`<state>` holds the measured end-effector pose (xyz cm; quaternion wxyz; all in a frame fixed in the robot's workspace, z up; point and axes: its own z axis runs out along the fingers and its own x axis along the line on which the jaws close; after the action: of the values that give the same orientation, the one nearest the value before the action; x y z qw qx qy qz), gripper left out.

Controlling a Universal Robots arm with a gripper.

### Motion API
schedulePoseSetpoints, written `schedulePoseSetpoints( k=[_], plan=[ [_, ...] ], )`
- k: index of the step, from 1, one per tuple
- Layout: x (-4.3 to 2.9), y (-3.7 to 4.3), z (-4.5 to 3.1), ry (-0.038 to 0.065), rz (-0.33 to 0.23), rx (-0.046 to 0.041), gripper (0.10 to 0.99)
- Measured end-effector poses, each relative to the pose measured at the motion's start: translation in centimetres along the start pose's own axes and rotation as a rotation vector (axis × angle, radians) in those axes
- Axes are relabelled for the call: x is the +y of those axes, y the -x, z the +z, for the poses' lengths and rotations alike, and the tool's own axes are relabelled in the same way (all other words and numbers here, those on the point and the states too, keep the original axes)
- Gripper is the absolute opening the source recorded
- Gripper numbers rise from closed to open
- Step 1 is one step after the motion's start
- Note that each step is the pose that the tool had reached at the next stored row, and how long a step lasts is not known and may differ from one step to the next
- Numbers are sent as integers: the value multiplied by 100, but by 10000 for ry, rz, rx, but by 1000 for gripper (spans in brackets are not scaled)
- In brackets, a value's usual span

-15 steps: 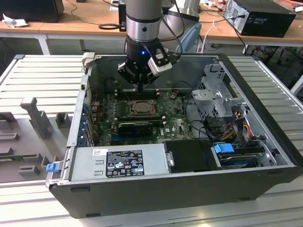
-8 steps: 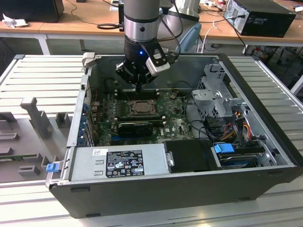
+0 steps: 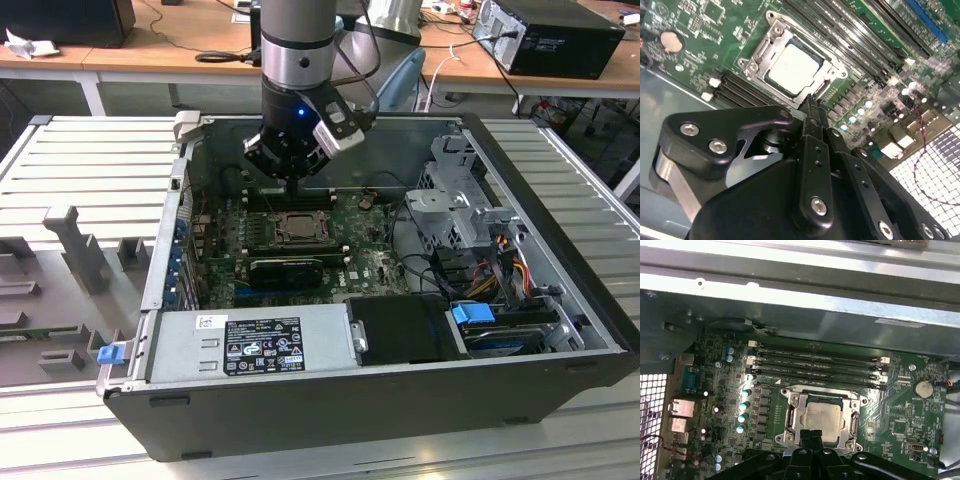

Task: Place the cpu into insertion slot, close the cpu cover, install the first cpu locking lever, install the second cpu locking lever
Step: 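Install the first cpu locking lever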

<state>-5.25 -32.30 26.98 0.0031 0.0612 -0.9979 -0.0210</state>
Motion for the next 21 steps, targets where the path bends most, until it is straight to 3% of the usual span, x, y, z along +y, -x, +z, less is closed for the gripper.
schedulePoseSetpoints(
  k=[4,8,12,15,21],
  plan=[
    [21,-174,10,132,19,-19,106],
    [52,-427,28,246,19,-35,106],
    [83,-568,80,293,17,-43,106],
    [168,-569,124,380,20,-55,106],
    [300,-525,144,386,21,-54,106]
  ],
)
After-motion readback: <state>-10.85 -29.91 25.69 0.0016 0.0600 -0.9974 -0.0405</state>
